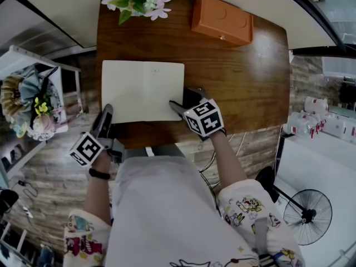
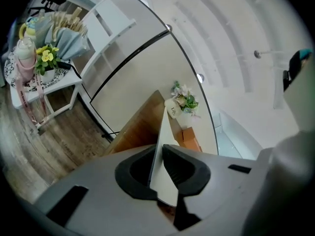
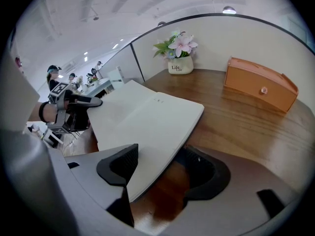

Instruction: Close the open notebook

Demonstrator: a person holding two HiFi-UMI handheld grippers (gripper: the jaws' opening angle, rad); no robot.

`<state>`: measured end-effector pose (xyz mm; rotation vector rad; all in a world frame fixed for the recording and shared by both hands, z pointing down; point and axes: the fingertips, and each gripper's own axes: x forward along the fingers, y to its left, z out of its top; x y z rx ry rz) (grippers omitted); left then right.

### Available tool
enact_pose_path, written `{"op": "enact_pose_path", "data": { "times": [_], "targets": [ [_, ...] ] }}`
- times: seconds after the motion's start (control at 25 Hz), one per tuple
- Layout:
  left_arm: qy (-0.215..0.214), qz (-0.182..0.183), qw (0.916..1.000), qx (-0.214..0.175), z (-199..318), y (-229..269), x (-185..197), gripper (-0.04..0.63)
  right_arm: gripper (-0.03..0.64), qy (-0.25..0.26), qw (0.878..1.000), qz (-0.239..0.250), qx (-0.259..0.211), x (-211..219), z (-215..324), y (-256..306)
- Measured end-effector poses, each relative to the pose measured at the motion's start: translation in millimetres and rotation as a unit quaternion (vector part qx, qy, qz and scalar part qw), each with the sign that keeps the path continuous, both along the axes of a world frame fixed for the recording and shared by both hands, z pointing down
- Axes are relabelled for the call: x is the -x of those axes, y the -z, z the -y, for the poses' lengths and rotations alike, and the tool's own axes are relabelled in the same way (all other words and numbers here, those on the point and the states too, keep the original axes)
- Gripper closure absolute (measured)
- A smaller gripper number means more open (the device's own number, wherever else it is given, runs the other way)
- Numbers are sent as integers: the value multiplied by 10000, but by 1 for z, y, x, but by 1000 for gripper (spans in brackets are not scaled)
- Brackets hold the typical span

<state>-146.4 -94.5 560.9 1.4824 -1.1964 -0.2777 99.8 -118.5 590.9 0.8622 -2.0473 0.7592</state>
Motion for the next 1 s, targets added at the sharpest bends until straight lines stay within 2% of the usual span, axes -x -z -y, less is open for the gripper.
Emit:
{"op": "enact_pose_path", "data": {
  "times": [0.36,1.0],
  "targets": [
    [-85,-26,9992,-389,0,21,-9,584,333,-73,10000,4,-16,-1,0,1],
    [-136,200,9991,-340,-24,34,-14,591,334,-46,10000,61,8,1,-4,0]
  ]
}}
